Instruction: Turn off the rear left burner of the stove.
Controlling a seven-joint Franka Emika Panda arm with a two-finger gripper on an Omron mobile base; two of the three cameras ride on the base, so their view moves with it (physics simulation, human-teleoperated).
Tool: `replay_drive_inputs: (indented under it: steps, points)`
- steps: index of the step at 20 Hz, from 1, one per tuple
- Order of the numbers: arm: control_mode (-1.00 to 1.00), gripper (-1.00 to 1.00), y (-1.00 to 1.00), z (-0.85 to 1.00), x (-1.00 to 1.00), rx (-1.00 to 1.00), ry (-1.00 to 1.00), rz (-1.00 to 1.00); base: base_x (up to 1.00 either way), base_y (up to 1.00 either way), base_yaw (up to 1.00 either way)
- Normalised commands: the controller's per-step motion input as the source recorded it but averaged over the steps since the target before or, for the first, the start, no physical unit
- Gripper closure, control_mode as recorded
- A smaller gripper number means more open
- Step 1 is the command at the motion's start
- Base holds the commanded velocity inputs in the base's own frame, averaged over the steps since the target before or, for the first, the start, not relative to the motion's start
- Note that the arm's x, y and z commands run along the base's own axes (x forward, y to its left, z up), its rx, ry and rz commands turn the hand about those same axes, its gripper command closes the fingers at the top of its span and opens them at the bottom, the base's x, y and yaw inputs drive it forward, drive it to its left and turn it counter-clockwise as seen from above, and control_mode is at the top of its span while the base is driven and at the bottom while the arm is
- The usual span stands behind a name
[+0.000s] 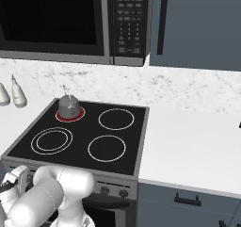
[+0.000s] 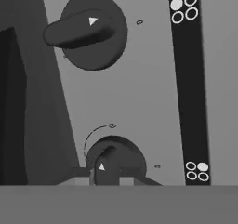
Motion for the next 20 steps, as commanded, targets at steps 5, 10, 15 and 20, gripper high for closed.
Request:
replay_drive_inputs:
  steps: [5,10,15,20]
  points:
    - [-1.00,1.00,0.00,0.09,0.13,0.53,0.00,-0.22,0.00,0.00,0.00]
    - [-1.00,1.00,0.00,0.07,0.15,0.54,0.00,-0.22,0.00,0.00,0.00]
    - [-1.00,1.00,0.00,0.05,0.17,0.54,0.00,-0.24,0.00,0.00,0.00]
    - [-1.00,1.00,0.00,0.01,0.16,0.55,0.00,-0.25,0.00,0.00,0.00]
